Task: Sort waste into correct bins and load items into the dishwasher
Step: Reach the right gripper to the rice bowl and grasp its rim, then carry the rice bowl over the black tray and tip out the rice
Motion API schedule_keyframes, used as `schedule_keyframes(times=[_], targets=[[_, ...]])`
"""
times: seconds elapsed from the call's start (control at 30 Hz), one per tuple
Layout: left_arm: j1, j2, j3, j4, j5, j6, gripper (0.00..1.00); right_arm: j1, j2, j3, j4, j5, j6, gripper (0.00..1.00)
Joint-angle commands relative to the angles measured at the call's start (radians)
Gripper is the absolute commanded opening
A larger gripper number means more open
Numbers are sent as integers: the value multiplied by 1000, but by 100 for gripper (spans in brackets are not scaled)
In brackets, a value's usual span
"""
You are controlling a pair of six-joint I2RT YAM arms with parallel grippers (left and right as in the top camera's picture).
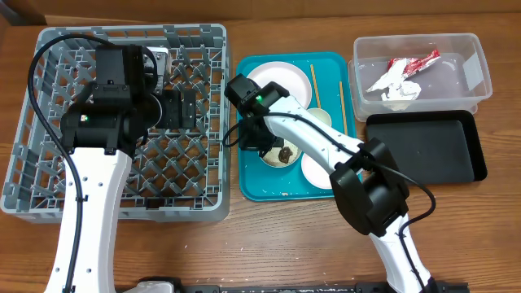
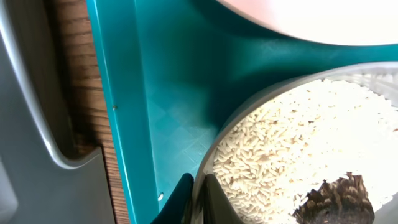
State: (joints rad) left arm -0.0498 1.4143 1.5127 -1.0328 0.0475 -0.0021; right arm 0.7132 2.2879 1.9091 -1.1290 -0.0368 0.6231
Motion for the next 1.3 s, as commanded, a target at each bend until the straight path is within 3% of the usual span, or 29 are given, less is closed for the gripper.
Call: schedule_keyframes(times=[0.0,0.33,0.53,0.7,0.93,1.13,1.27], targets=[[4,6,20,0,-3,-13,100,6,14,-9,-17,-42,-2,4],[4,6,19,0,-3,-13,100,-1,-34,212,-295,-97,-35,4],[4,6,19,0,-3,-13,100,-3,-52,468,-565,-75,-111,4],[4,6,19,0,-3,-13,100,-44,-197,493,-565,-72,-163,4],[4,6,19,0,-3,-13,100,-234,-430,356,-565,-5,-188,4],[4,6,20,0,-3,-13,100,-514,-623,23,-564,55,-290,4],[4,6,19,0,-3,-13,100,-703,-646,-190,-439,55,-428,4]])
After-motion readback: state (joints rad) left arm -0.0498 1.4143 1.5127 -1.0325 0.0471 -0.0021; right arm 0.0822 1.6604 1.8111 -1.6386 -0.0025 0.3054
